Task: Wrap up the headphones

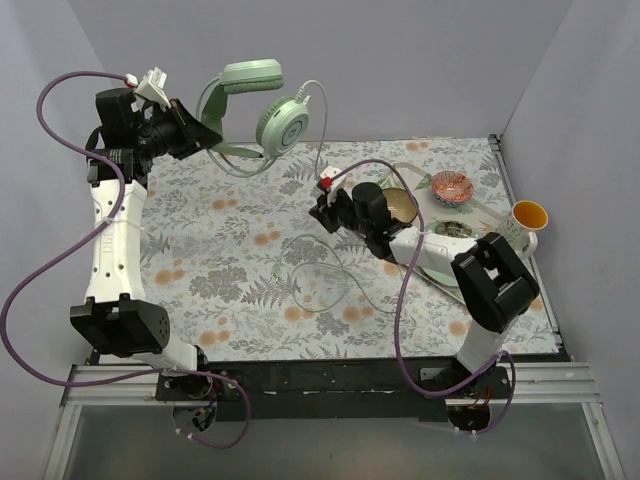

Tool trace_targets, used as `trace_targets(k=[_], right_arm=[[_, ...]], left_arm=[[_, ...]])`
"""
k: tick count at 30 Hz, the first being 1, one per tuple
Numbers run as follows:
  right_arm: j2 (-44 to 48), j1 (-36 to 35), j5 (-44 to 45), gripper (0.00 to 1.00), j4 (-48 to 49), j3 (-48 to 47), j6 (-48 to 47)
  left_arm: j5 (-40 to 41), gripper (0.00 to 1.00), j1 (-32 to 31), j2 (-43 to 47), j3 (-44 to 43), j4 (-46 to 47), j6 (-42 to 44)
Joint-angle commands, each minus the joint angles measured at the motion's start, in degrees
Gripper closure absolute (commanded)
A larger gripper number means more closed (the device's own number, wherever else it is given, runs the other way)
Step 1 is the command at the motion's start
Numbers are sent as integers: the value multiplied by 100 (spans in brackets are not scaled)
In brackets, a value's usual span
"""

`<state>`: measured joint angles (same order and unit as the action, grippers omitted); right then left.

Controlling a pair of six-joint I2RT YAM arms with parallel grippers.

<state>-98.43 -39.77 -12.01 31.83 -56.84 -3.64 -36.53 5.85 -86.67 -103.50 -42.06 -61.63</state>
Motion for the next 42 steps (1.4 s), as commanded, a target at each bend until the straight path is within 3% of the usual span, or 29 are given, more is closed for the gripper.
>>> trace_targets(k=[1, 9, 18, 23, 28, 35, 42], right_arm=[[-464, -5, 190, 97, -518, -1281, 293], [-2047, -57, 182, 99, -2514, -4017, 724], [-2769, -689, 410, 99, -4166, -5337, 382], [-2409, -1120, 665, 99, -4440, -4785, -49], [-1839, -1402, 709, 99, -4642, -4073, -58], [-1258, -1701, 1392, 99, -5203, -3273, -84], [-1205, -1885, 1754, 99, -6618, -3948, -286]], left_arm=[[-618, 100, 13, 362, 225, 357, -455], [-1163, 100, 22, 379, 831, 664, -746], [-1268, 100, 22, 292, 973, 769, -789], [-830, 100, 13, 142, 858, 1217, -1193], [145, 100, 39, -130, 744, 1385, -1238], [1560, 100, 40, -210, 717, 1657, -518], [2878, 100, -259, 26, 1314, 1991, 703]])
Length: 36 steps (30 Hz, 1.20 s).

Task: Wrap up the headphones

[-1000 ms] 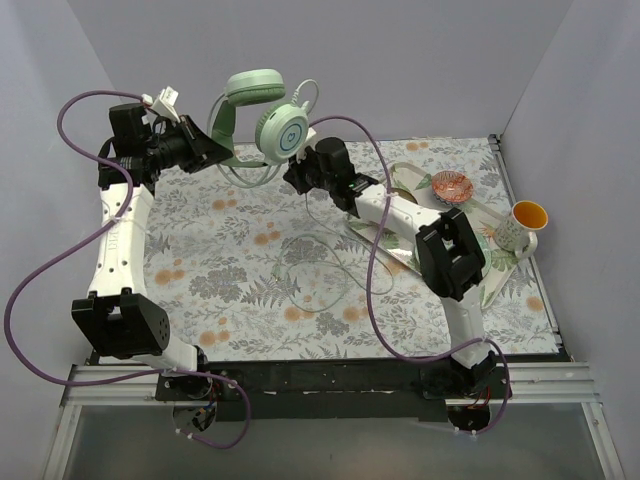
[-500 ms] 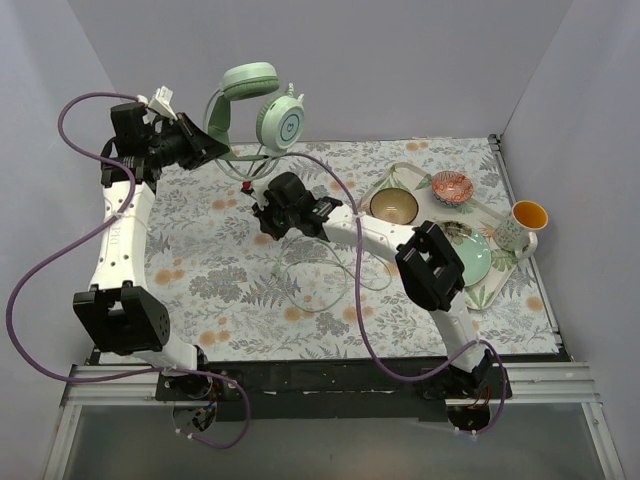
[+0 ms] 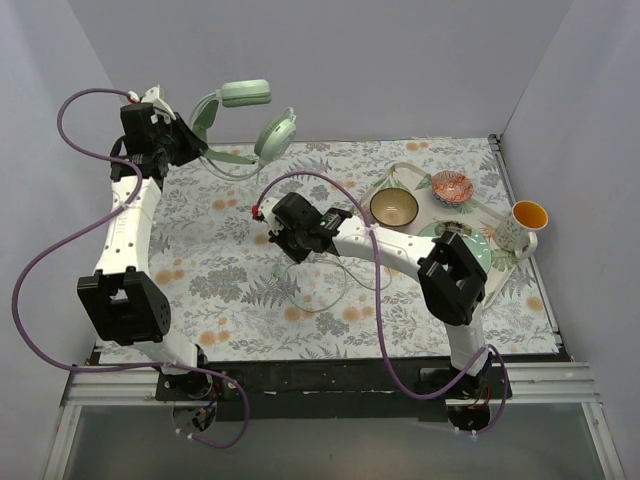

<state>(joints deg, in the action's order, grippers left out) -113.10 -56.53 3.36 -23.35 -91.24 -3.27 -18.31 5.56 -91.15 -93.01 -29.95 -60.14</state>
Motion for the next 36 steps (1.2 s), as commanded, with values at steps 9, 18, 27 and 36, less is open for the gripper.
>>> trace_targets(k=[9, 18, 27, 36], right_arm=[[921, -209, 578, 99, -2111, -868, -429], [1352, -157, 1773, 99, -2051, -1053, -956], [1624, 502, 2117, 99, -1665, -992, -1544], [1756, 801, 1932, 99, -996, -684, -2108]], left_arm=[[2839, 100, -1390, 897, 1794, 1563, 2567], [2719, 100, -2278, 1020, 2515, 1458, 3666], [2262, 100, -2902, 1232, 2903, 931, 4291], [1839, 100, -3228, 1179, 2710, 333, 4046]])
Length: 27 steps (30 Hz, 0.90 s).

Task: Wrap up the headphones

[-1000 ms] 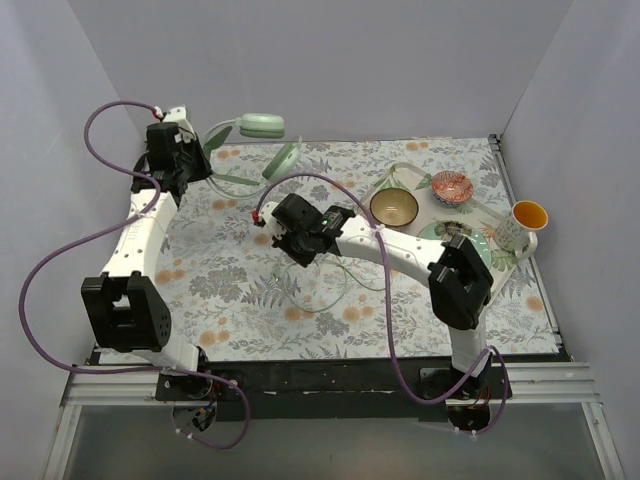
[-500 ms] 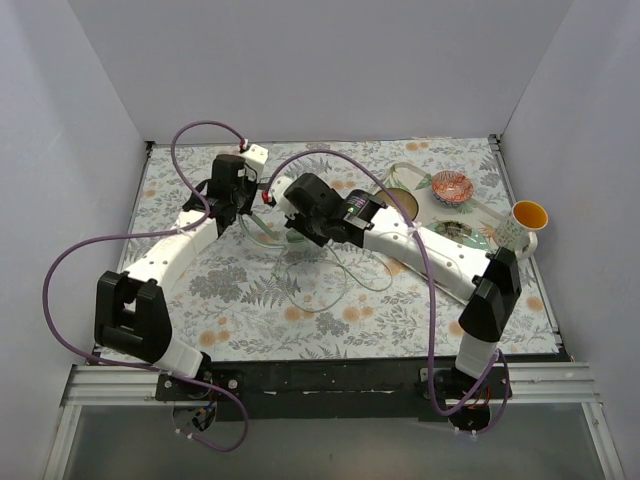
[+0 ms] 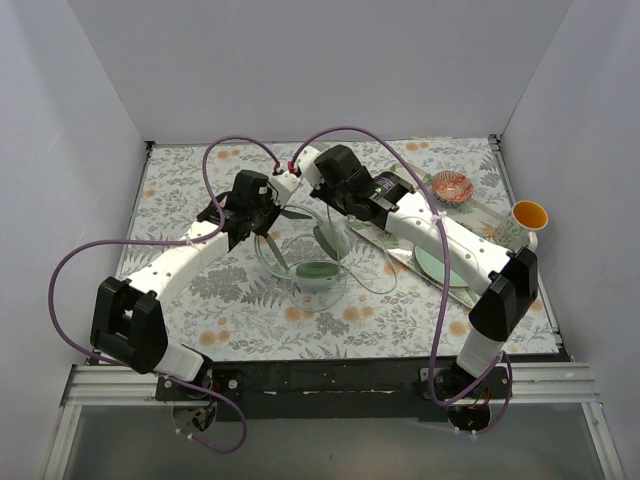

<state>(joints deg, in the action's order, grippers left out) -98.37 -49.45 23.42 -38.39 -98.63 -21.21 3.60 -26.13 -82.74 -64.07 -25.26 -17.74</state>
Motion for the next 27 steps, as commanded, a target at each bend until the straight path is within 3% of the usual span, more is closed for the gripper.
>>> trace_targets(k=[1, 9, 14, 19, 27], right_arm=[[300, 111, -83, 99, 499, 63, -287], [774, 173, -136, 99, 683, 721, -138], [1012, 173, -539, 99, 824, 731, -260], [925, 164, -681, 99, 1044, 600, -594], [162, 164, -918, 99, 1018, -383, -841]], left_arm=[[-351, 100, -59, 346, -228, -155, -239], [-254, 100, 257, 4, -966, -498, -1170], [-1071, 100, 258, 47, -896, -612, -977], [-1195, 100, 223, 12, -835, -691, -775], [-1071, 100, -181, 73, -703, -840, -520]])
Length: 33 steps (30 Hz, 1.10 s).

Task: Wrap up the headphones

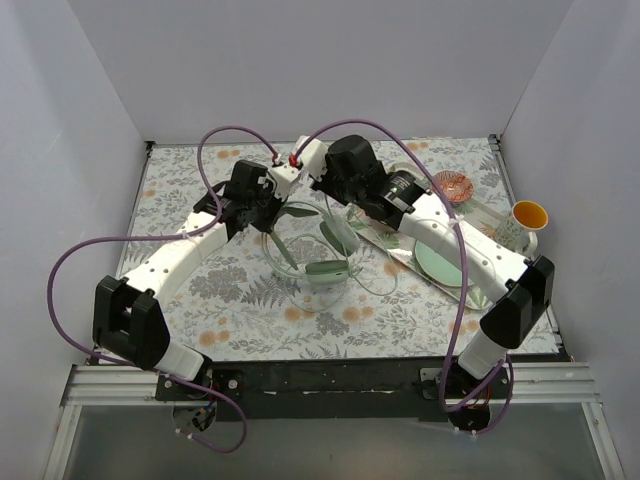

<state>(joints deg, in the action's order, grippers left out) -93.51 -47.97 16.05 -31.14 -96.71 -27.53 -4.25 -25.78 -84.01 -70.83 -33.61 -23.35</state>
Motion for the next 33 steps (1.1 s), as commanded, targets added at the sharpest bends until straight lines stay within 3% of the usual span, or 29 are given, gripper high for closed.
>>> trace_targets(k=[1, 7, 14, 22, 28, 33], right_arm=[[-404, 24, -164, 99, 275, -638, -209], [-835, 191, -628, 99, 152, -990, -60], [-888, 929, -2876, 99, 388, -702, 555], [-844, 1377, -4030, 92, 976, -148, 1178], [-660, 1623, -4979, 77, 1768, 512, 1733], [-493, 1668, -5612, 59, 2567, 1118, 1997]], left_arm=[[-348, 100, -243, 235, -19, -14, 33], [-1121, 100, -287, 499, -54, -172, 15], [-1903, 100, -287, 605, -317, -497, -309], [-2159, 100, -270, 579, -967, -665, -925], [-2273, 100, -191, 535, -1617, -674, -1600], [-1870, 100, -129, 447, -2049, -691, -2023]])
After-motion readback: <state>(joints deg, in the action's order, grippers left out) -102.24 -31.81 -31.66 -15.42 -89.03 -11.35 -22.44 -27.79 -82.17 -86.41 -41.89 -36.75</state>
